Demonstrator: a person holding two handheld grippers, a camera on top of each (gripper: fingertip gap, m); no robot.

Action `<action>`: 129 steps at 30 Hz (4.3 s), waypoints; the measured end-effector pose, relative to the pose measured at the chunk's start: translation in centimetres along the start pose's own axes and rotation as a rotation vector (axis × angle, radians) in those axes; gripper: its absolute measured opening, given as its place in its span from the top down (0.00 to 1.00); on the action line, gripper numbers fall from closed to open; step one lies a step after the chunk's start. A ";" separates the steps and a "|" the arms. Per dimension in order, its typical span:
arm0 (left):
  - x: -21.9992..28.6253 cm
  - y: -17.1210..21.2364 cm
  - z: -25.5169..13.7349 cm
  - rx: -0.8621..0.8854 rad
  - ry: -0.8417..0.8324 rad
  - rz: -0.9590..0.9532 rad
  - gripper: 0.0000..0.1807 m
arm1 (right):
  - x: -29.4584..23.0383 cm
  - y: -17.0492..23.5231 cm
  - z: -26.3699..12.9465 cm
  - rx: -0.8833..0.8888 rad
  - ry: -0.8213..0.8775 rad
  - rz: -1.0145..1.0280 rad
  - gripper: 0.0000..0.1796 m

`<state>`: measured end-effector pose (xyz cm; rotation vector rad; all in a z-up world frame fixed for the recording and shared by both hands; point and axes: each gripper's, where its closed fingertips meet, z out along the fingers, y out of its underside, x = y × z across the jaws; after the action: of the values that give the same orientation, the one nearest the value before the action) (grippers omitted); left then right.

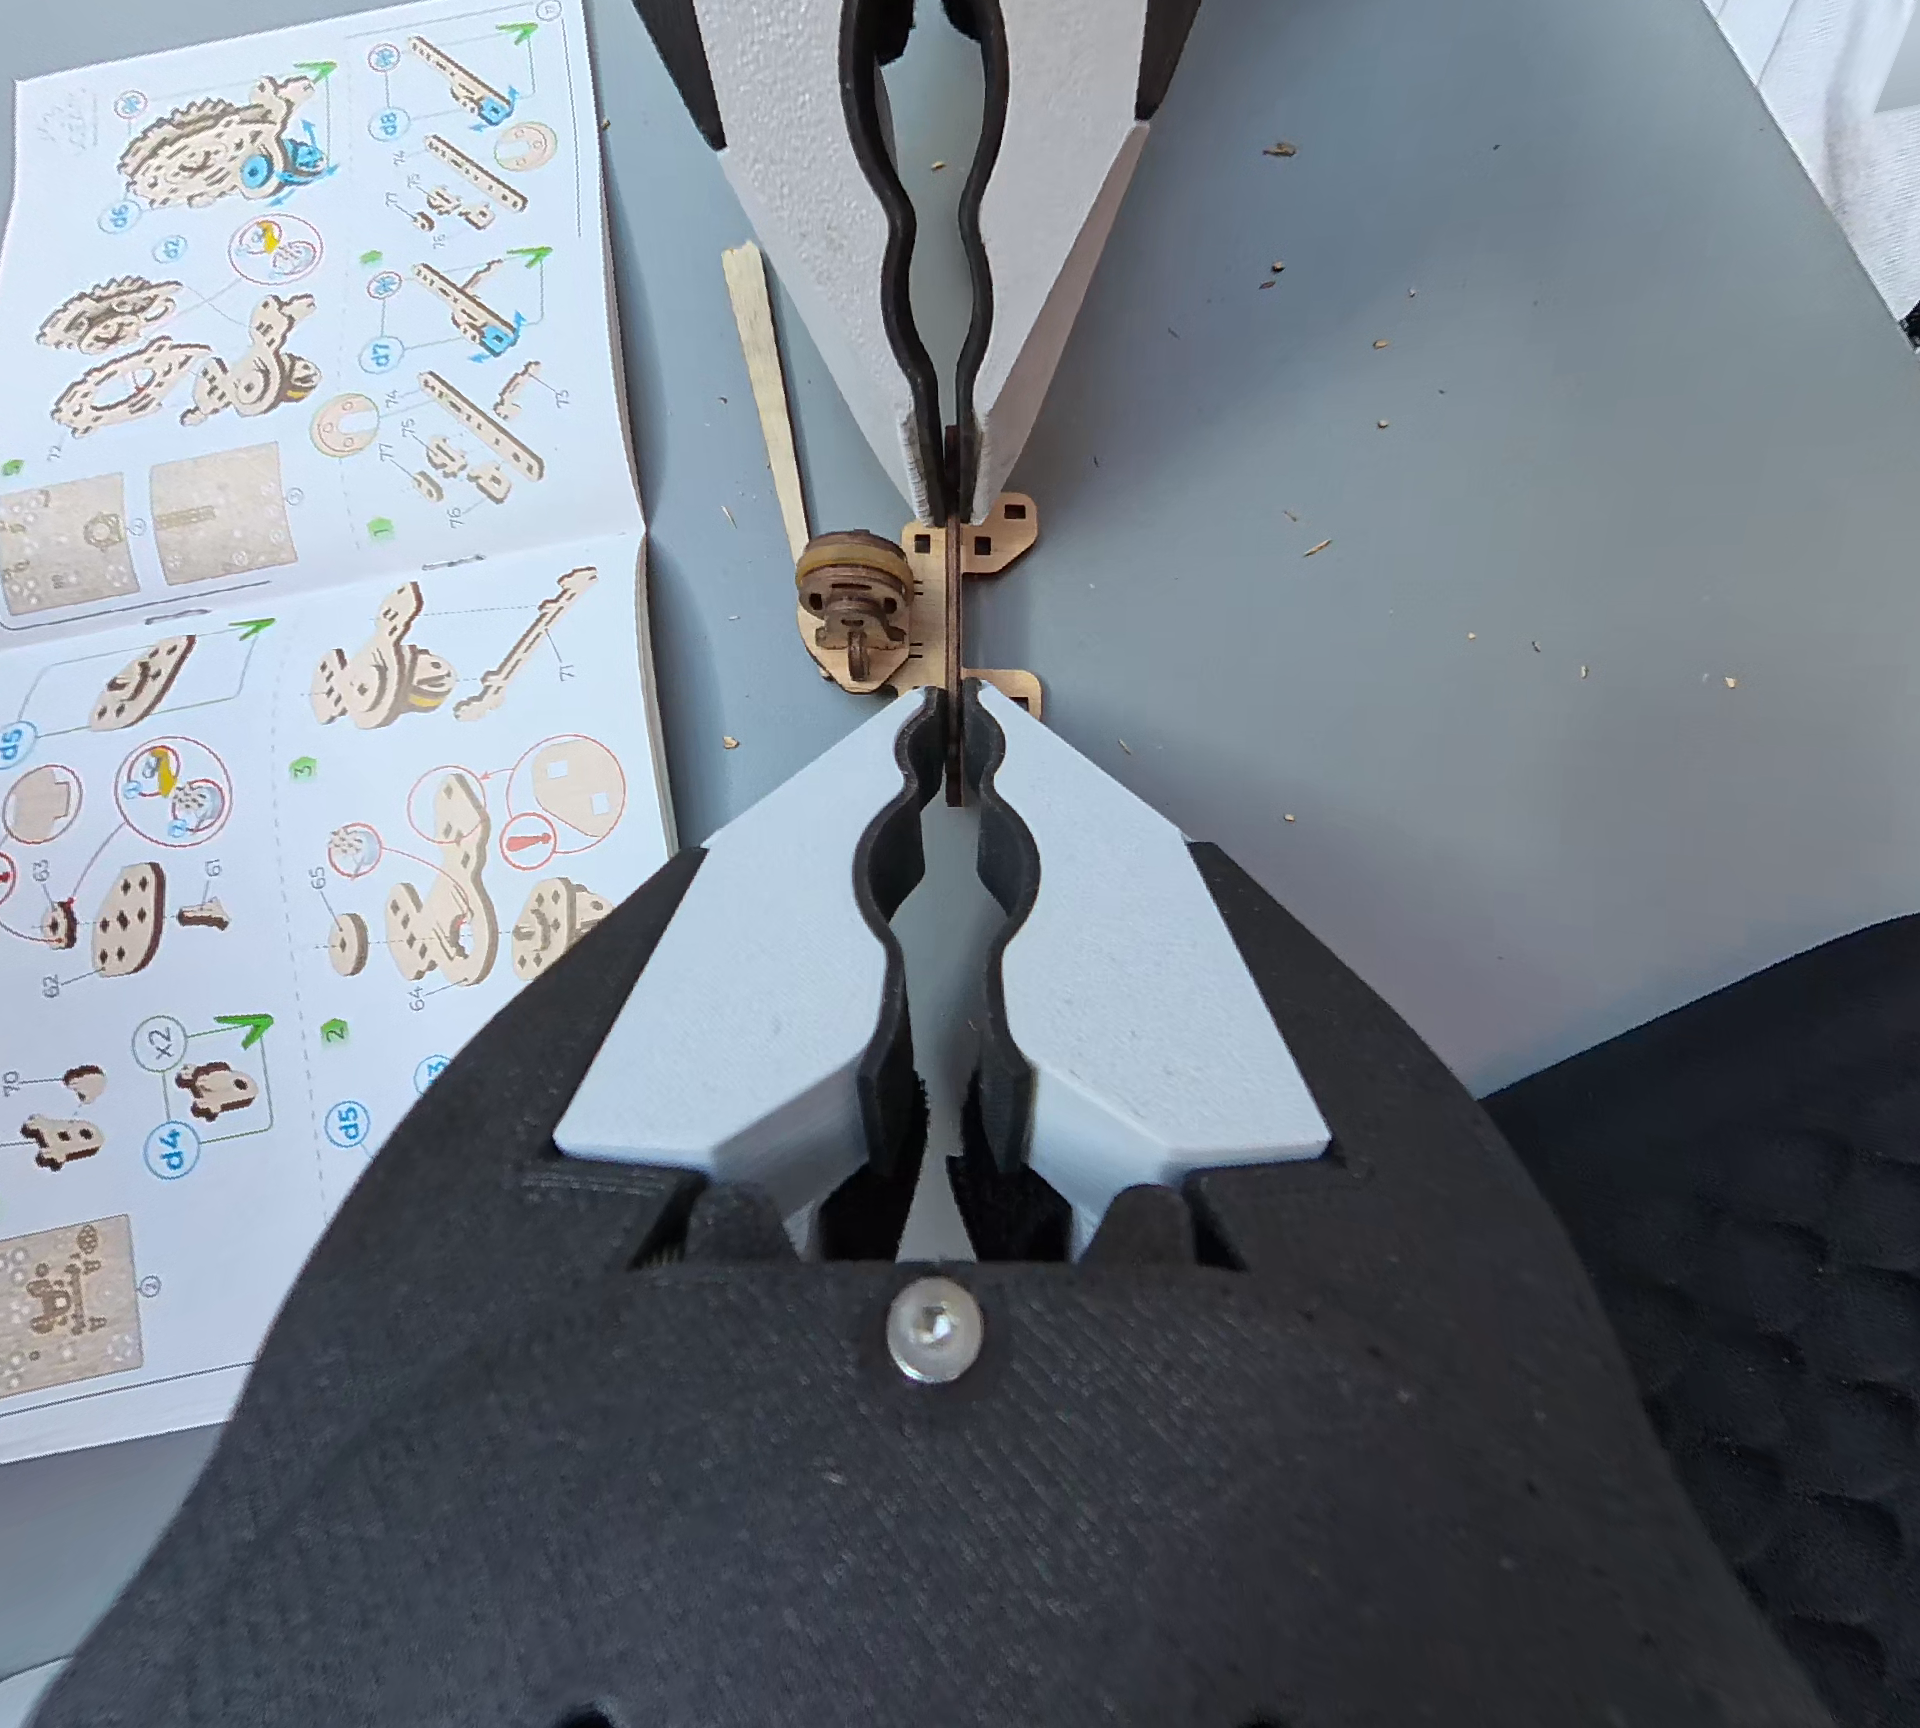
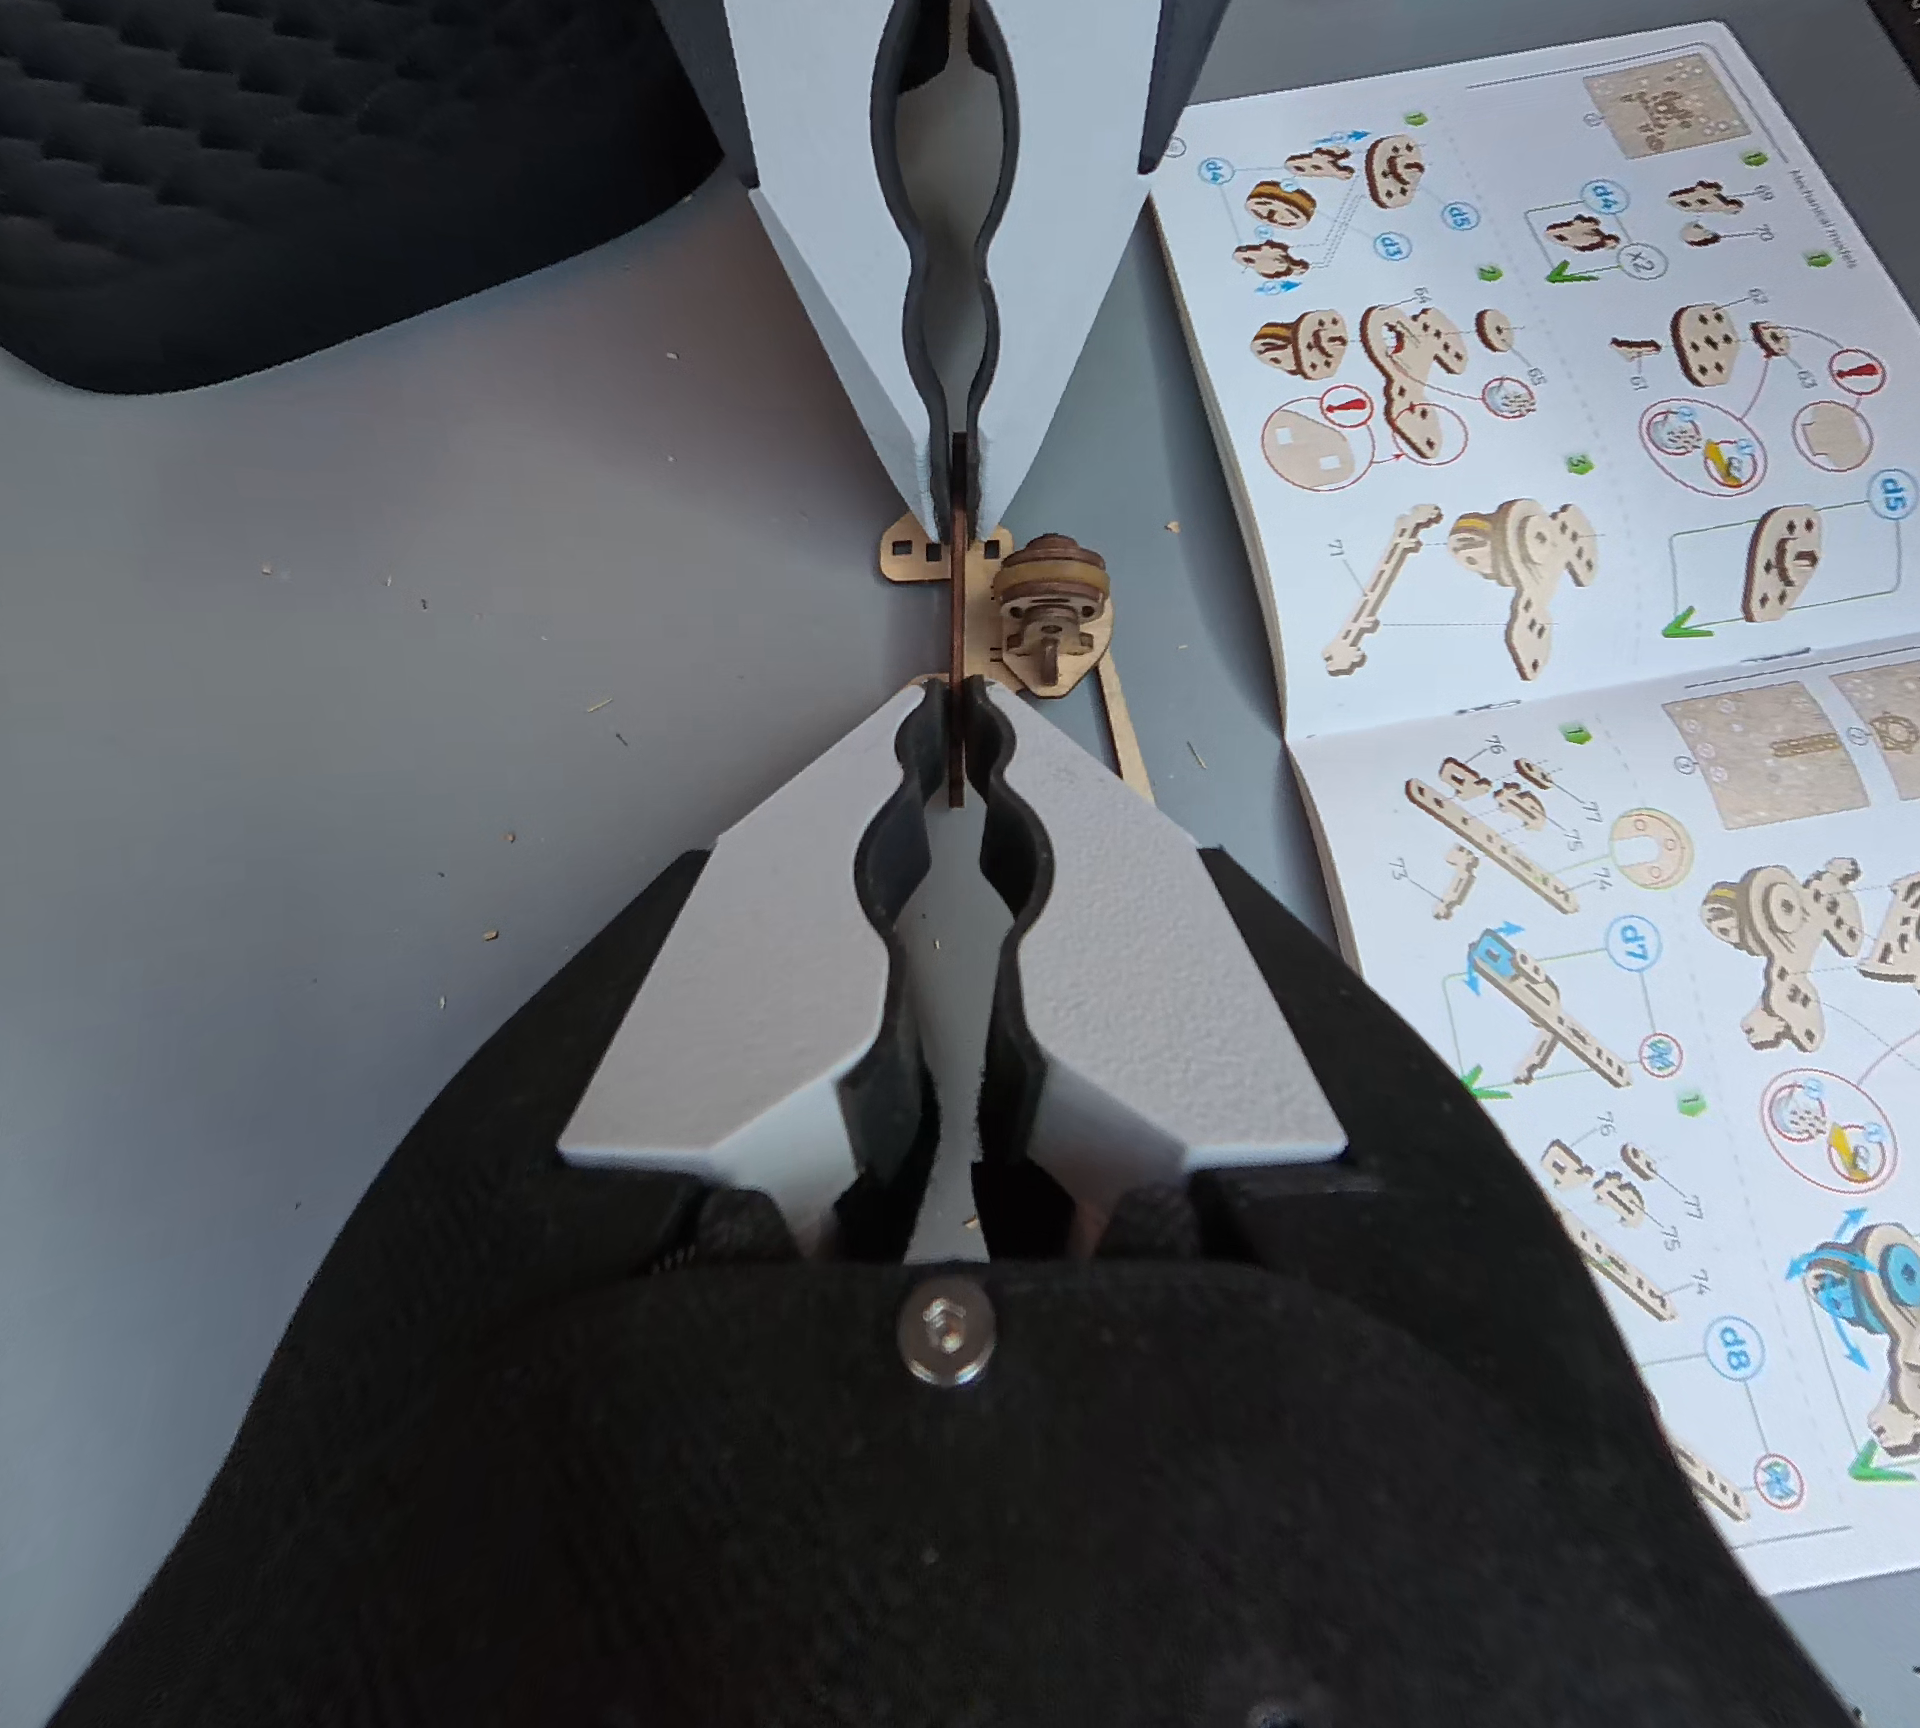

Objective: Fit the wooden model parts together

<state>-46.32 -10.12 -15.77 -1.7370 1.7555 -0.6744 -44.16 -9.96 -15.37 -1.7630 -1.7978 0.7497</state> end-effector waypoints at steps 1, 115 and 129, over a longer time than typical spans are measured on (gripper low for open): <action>0.0 0.0 0.0 -0.001 -0.001 0.002 0.99 | 0.0 0.0 0.0 0.002 -0.006 0.002 0.98; -0.4 0.7 0.0 -0.084 -0.015 -0.091 0.84 | -0.2 0.7 0.2 0.004 -0.027 0.015 0.81; -1.1 -1.4 -2.5 0.004 -0.070 -0.084 0.84 | 0.1 0.8 0.3 -0.007 0.026 -0.020 0.85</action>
<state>-47.13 -9.19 -12.95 -1.8178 1.6409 -0.6434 -43.79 -9.83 -16.16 -1.7485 -1.7998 0.7101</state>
